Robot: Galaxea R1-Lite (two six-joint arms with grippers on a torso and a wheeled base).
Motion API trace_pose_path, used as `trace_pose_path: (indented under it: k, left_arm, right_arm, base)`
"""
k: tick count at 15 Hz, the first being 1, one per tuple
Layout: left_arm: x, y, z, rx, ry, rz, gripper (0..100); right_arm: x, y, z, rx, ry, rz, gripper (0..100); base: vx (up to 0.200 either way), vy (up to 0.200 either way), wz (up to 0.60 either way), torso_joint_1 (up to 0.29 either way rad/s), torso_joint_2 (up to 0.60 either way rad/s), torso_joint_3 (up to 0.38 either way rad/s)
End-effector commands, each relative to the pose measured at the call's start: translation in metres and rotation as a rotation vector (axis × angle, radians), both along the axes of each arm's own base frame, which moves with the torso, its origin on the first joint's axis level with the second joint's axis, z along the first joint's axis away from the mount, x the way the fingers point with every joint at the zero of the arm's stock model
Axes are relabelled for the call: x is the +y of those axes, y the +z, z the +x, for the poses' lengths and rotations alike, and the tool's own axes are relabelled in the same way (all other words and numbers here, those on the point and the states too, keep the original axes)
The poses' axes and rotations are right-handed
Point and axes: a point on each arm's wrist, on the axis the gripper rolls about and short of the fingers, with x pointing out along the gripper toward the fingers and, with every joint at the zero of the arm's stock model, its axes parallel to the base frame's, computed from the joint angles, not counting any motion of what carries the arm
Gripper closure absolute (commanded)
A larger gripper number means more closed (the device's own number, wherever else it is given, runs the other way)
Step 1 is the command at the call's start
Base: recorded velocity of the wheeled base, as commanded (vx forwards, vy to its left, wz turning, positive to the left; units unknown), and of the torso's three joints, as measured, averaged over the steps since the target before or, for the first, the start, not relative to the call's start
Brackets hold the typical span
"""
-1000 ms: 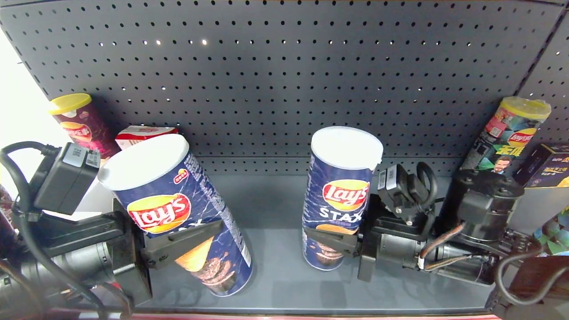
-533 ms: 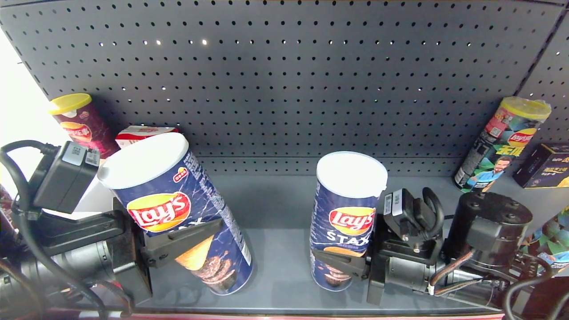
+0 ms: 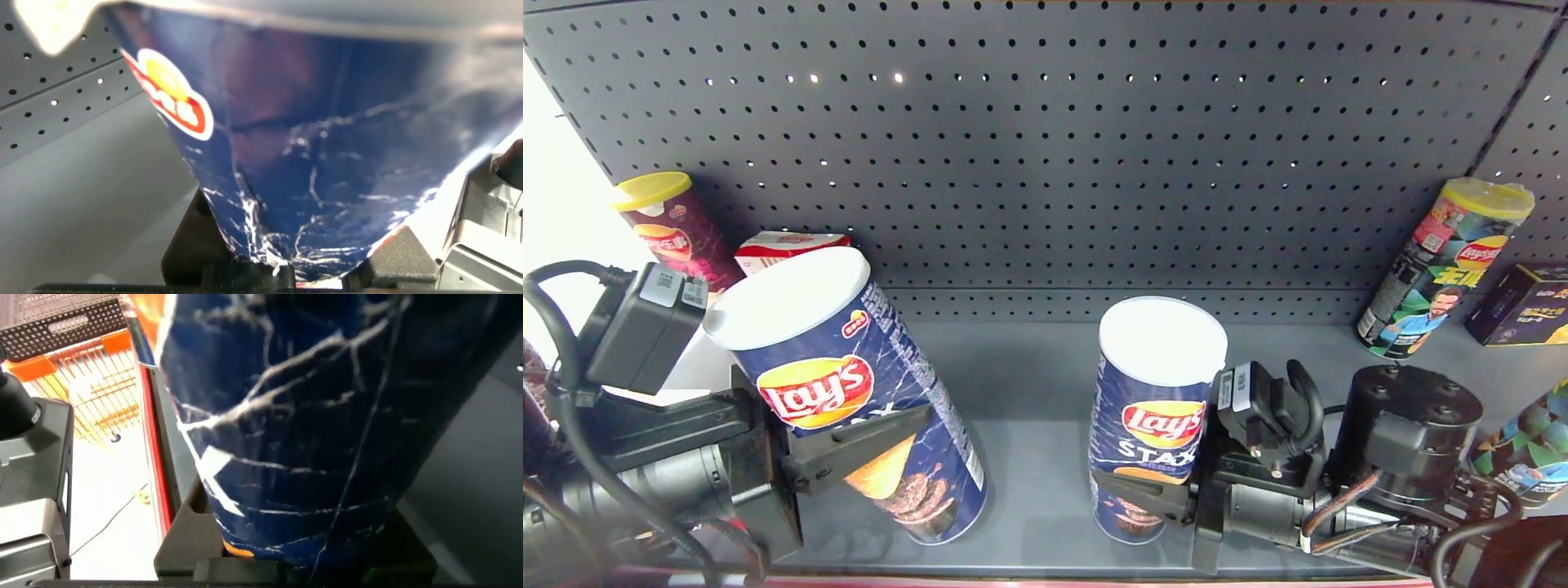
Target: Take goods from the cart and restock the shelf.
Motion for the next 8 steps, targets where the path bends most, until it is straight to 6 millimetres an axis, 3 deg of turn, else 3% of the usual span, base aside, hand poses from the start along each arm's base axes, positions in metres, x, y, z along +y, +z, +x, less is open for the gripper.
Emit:
trace_pose_path:
  k: [1, 2, 3, 5, 8]
  left_arm:
    - [0.0, 0.0, 0.0, 0.0, 0.0, 0.0, 100]
    - [0.0, 0.0, 0.0, 0.0, 0.0, 0.0, 100]
    - [0.0, -0.003, -0.001, 0.008, -0.002, 0.003, 100]
    - [0.001, -0.005, -0.002, 0.014, 0.0, 0.006, 100]
    - [0.001, -0.005, -0.003, 0.014, -0.002, 0.006, 100]
  right_arm:
    - [0.003, -0.004, -0.001, 0.011, 0.011, -0.011, 100]
    - [0.004, -0.004, -0.002, 0.012, 0.013, -0.013, 100]
    - [0.002, -0.004, -0.003, 0.01, 0.001, -0.016, 0]
    - [0.0, -0.002, -0.006, 0.005, -0.016, -0.014, 0]
    - [-0.021, 0.014, -0.026, -0.033, -0.022, 0.026, 0]
  base:
    - [0.0, 0.0, 0.0, 0.0, 0.0, 0.0]
    - [0.0, 0.0, 0.0, 0.0, 0.0, 0.0]
    - [0.0, 0.0, 0.0, 0.0, 0.0, 0.0]
    - [0.0, 0.0, 0.0, 0.0, 0.0, 0.0]
    - [0.0, 0.0, 0.0, 0.0, 0.0, 0.0]
